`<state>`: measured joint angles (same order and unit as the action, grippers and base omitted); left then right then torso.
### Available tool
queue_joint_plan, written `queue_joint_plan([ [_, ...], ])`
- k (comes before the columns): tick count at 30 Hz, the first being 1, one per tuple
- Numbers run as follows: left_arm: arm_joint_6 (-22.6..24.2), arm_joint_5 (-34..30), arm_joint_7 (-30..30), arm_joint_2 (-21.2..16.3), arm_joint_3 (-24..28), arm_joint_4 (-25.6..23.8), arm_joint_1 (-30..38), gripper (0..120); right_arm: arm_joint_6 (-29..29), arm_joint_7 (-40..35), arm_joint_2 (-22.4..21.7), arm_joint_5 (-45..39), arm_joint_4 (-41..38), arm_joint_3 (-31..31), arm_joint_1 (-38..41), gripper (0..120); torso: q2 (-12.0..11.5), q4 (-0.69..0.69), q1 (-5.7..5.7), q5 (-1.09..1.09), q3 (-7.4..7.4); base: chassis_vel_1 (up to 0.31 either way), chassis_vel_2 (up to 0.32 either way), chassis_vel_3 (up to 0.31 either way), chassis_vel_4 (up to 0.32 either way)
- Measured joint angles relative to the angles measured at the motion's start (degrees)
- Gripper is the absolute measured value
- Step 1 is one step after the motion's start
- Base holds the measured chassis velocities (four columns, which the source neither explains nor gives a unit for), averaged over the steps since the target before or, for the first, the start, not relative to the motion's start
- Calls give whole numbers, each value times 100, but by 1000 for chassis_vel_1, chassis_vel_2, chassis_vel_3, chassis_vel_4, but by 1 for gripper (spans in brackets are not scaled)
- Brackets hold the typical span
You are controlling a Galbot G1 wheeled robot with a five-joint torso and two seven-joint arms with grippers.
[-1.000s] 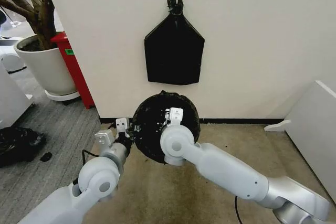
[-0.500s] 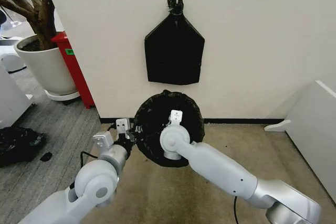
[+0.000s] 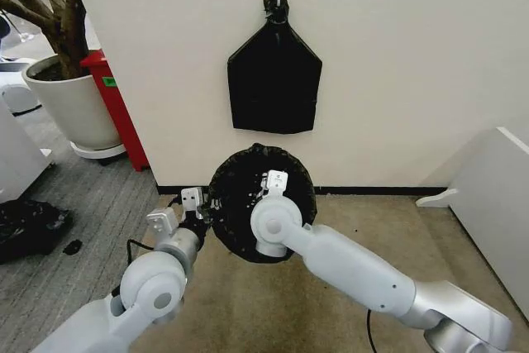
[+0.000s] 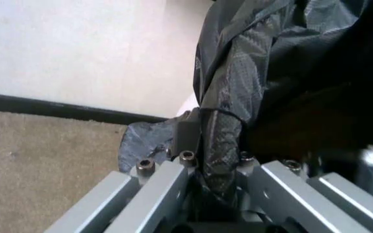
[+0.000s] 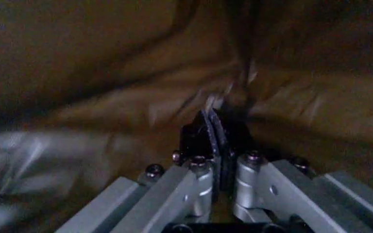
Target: Place the garbage bag over the trash bin.
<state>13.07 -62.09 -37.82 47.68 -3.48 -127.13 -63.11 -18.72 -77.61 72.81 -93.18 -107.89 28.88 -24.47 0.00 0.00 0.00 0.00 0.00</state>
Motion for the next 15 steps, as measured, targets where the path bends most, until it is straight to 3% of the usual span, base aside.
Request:
queue_joint_plan([
  [10, -18, 102, 48, -23, -6, -72, 3, 0, -45, -143, 106, -798, 305, -213, -235, 0, 0, 0, 0, 1, 0, 0, 0, 0, 0],
  [15, -20, 103, 55, -45, -10, -158, -18, 0, -62, -103, 280, -568, 665, -297, -267, 0, -1, 0, 0, 0, 0, 0, 0, 0, 0],
])
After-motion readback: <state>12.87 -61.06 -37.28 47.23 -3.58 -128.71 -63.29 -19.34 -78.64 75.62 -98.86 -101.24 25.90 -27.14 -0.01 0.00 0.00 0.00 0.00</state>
